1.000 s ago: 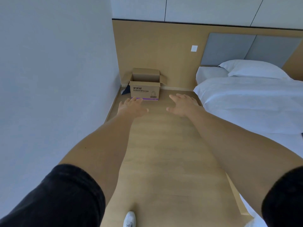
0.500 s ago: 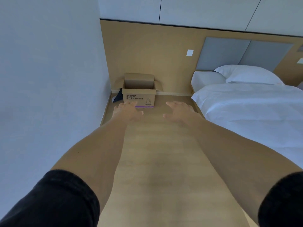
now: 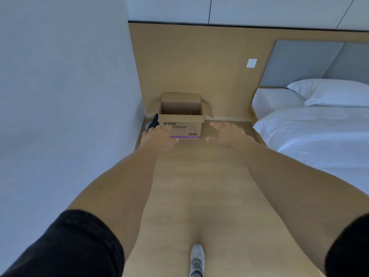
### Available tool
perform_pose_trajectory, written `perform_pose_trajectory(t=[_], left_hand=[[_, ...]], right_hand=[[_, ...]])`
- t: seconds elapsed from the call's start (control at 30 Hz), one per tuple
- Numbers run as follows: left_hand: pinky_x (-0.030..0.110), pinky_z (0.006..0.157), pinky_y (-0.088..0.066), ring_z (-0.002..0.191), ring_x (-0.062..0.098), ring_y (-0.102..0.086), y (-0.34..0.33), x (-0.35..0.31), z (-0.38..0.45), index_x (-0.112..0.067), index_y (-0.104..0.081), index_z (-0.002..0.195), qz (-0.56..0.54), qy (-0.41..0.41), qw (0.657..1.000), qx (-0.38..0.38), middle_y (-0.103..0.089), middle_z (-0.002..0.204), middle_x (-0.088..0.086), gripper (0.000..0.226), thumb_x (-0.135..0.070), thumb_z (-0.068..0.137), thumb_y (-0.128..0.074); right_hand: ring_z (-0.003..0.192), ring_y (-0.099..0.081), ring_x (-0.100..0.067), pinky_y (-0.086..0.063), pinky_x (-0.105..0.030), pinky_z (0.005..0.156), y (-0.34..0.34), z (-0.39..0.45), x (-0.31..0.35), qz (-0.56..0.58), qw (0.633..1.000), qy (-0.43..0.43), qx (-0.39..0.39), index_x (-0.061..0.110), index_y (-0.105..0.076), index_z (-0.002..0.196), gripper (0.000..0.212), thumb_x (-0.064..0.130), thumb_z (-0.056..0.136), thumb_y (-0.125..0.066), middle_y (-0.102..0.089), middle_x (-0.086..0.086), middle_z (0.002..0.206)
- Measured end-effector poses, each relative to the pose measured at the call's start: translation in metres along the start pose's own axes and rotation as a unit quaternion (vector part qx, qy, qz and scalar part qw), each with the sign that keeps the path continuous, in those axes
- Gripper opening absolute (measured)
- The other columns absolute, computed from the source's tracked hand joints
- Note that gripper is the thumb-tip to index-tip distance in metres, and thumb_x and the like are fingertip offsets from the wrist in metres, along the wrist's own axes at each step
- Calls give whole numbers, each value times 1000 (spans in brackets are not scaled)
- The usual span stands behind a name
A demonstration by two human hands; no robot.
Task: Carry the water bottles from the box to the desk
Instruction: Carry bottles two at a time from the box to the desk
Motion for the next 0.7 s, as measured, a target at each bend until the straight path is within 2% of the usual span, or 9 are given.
perform_pose_trajectory(t=[0.2, 0.33, 0.47, 0.7], left_hand=[[47, 105, -35, 129, 31, -45, 8, -4, 107, -27, -45, 141, -15, 30, 999, 10, -51, 139, 4, 52, -47, 94, -51], [46, 102, -36, 127, 32, -45, 21, -9, 174, -27, -46, 140, -24, 31, 999, 2, -51, 134, 2, 53, -44, 89, -49], [45, 99, -38, 123, 30, -50, 28, -9, 233, -26, -46, 139, -24, 25, 999, -10, -53, 134, 4, 53, -43, 88, -50], [50, 114, -30, 141, 32, -37, 10, -5, 347, -30, -29, 156, -15, 22, 999, 25, -42, 152, 4, 68, -49, 93, -45]], right_hand=[[140, -38, -31, -35, -47, 108, 15, 121, -18, 14, 1000, 13, 17, 31, -32, 151, 73, 62, 89, -54, -40, -6, 154], [136, -42, -30, -36, -46, 105, 34, 194, -25, 3, 1000, 20, 17, 32, -31, 151, 71, 61, 90, -51, -45, -7, 149], [140, -38, -29, -32, -46, 109, 40, 252, -31, -2, 999, 20, 26, 29, -27, 154, 72, 60, 92, -49, -40, -7, 154], [140, -35, -34, -32, -50, 110, 39, 357, -41, -1, 999, 7, 45, 32, -23, 154, 75, 62, 91, -50, -37, -9, 155]])
Point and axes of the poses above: each hand's wrist, its own z-axis towards the middle knuckle, its own y-axis out of the back of the hand, x = y × z, the point moved 9 cm from there along z, towards the middle knuckle
